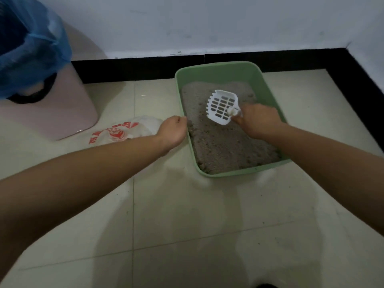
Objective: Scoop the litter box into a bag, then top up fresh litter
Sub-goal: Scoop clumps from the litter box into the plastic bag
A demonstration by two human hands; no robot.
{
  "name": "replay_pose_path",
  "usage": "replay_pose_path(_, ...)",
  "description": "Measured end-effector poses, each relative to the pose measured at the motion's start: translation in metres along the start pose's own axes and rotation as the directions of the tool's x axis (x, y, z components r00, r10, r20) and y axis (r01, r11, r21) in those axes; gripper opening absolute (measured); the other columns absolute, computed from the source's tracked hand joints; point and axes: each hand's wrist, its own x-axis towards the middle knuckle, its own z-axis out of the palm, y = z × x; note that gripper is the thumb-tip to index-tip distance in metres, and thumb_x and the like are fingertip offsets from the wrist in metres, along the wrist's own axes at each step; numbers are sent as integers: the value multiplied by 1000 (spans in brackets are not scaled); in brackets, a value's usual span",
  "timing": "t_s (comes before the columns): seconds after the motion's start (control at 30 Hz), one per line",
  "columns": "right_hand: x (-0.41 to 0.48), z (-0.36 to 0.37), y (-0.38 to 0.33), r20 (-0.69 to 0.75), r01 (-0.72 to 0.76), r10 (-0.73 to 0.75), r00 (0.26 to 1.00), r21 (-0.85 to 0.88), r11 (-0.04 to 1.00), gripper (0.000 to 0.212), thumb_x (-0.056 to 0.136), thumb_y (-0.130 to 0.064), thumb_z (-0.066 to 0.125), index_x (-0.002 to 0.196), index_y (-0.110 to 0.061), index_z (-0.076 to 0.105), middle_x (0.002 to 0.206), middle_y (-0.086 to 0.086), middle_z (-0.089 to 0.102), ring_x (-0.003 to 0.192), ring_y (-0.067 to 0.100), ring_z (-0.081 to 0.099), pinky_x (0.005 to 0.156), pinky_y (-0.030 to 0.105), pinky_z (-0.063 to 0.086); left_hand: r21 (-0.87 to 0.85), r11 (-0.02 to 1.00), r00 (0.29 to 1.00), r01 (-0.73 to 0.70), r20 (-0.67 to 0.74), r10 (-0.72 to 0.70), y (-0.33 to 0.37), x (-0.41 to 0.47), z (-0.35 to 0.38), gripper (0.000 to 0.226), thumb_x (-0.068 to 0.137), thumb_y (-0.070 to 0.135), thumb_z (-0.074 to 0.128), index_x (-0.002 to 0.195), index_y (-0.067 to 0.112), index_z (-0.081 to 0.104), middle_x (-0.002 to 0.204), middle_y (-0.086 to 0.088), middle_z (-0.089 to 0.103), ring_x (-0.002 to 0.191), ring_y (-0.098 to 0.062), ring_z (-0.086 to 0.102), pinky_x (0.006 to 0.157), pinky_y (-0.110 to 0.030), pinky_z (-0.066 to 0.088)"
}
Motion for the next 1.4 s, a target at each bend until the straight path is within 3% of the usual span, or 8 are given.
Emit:
replay_pose_path(0.13,23,5,-6,-9,71,-74,997,-212,975,19,101,-22,44,114,-14,56,82,3,54,69,22,51,60,33,38,19,1000,999,8,-47,-7,9,9,17,33,103,22,33,95,1,56,110,-26,60,104,-38,56,83,-33,42)
replay_pose_path(0.3,47,13,-14,54,174,-167,984,-192,966,36,100,-40,42,125,-16,51,77,2,55,65,18,55,60,31,45,-124,992,999,18,-34,-22,-1,18,18,34,102,17,39,69,12,48,68,-2,47,72,-24,47,69,-28,37)
replay_pose_path(0.5,51,2,0,-111,253,-290,951,-267,930,63,94,-72,25,109,-18,54,63,-1,51,48,12,49,45,20,36,-226,974,1000,-13,17,17,-8,16,13,32,103,24,40,118,10,65,104,1,63,94,-14,55,84,-25,41)
replay_pose_path(0.63,23,14,-10,22,473,-501,865,-365,802,51,99,-59,30,125,-22,54,67,-5,52,48,9,46,41,20,32,-226,974,999,-12,36,21,-11,19,8,28,102,25,44,109,15,68,101,-15,66,86,-19,54,69,-30,41)
replay_pose_path(0.8,-4,1,30,63,612,-635,770,-356,706,67,92,-69,16,117,-24,59,81,-5,60,52,11,51,42,19,32,-276,961,998,-5,54,20,-15,24,7,12,101,26,48,94,19,54,92,-8,51,82,-17,47,66,-30,37)
replay_pose_path(0.97,12,-6,37,-110,350,-428,897,-416,839,56,97,-62,32,118,-20,60,81,-1,61,53,15,51,42,19,29,-270,963,997,-16,62,34,-16,23,7,11,101,26,47,93,19,48,93,-7,49,82,-17,47,66,-30,38)
replay_pose_path(1.13,56,10,-6,-71,228,-286,956,-437,870,37,100,-46,46,82,-17,60,59,-4,51,44,10,39,43,21,30,-250,968,997,-11,73,31,-16,23,5,13,101,28,46,94,19,53,91,-7,51,81,-17,48,66,-31,38)
replay_pose_path(1.4,17,7,21,91,585,-585,806,-270,765,87,78,-82,10,111,-23,65,51,-7,48,43,10,50,45,19,35,-250,968,998,10,59,5,-14,22,9,28,102,28,44,93,7,61,86,-9,50,79,-17,47,64,-29,37)
